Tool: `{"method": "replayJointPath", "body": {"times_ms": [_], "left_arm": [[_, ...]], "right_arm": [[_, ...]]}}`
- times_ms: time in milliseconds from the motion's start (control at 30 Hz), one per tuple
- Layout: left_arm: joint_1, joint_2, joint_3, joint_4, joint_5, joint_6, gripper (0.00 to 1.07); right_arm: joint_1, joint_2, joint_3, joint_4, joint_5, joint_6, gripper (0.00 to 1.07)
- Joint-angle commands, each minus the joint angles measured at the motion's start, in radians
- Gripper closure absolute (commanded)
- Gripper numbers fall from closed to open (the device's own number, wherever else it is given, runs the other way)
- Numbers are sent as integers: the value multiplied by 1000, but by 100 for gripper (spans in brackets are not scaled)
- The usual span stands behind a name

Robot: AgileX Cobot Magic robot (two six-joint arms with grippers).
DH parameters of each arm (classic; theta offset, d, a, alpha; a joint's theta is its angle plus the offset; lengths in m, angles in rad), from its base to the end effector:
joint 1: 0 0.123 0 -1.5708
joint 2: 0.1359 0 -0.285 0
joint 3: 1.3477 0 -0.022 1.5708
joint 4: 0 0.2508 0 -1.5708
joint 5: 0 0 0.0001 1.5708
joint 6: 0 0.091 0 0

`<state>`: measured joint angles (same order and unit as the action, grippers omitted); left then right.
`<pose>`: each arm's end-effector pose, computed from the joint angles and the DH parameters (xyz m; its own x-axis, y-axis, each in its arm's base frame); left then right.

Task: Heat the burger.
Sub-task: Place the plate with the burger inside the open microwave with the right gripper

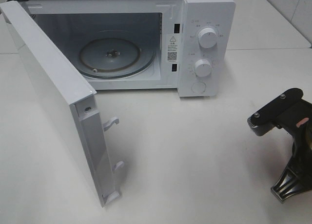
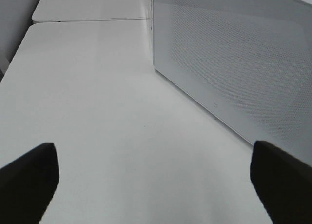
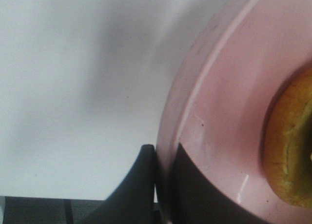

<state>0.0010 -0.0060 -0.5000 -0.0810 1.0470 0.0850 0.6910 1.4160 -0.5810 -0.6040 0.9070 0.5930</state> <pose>-0.0053 -0.0064 0.2786 -0.4339 0.0439 -0.8999 0.0814 0.9966 0.0093 0.1757 0.0925 0.1722 -0.8640 -0.4942 -0.0968 -0.4092 0.8011 -0.4369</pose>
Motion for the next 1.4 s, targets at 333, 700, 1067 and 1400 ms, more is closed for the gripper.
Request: {"method": "replayJointPath", "body": {"times_ms": [333, 700, 1067, 1400], "left_arm": [[-4, -23, 4, -5, -10, -4, 7], [-4, -23, 4, -5, -10, -4, 7], [-4, -23, 4, -5, -10, -4, 7], [-4, -23, 4, -5, -10, -4, 7]], "right_arm": [[158, -31, 51, -49, 58, 16, 105], [277, -31, 66, -57, 61, 37, 105], [278, -31, 66, -132, 31, -36, 105], [278, -31, 66, -167, -57, -192, 105]]}}
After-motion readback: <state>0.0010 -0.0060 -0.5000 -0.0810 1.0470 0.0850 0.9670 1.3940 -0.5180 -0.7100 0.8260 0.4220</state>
